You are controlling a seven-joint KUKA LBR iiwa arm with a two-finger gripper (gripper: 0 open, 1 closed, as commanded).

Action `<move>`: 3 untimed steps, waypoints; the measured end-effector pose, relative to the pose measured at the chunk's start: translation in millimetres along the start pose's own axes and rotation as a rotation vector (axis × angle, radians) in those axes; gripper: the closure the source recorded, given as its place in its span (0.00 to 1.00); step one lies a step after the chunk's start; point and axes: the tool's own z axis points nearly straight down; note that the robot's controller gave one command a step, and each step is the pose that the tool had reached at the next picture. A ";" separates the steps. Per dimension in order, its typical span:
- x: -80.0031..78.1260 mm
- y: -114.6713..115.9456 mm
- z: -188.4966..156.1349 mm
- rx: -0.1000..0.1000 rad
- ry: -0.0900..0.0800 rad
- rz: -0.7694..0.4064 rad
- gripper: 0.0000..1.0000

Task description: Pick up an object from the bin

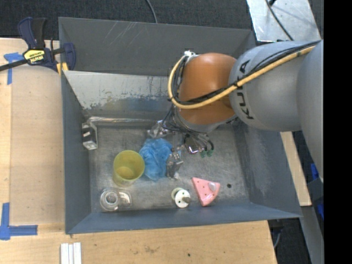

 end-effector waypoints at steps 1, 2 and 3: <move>16.1 0.5 43.4 -0.004 -0.011 0.320 1.00; 16.1 0.5 43.4 -0.004 -0.011 0.320 1.00; 13.8 9.2 -101.3 0.000 -0.002 0.253 1.00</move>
Offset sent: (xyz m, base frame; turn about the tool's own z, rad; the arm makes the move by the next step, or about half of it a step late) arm 0.0000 0.0000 0.0000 0.0000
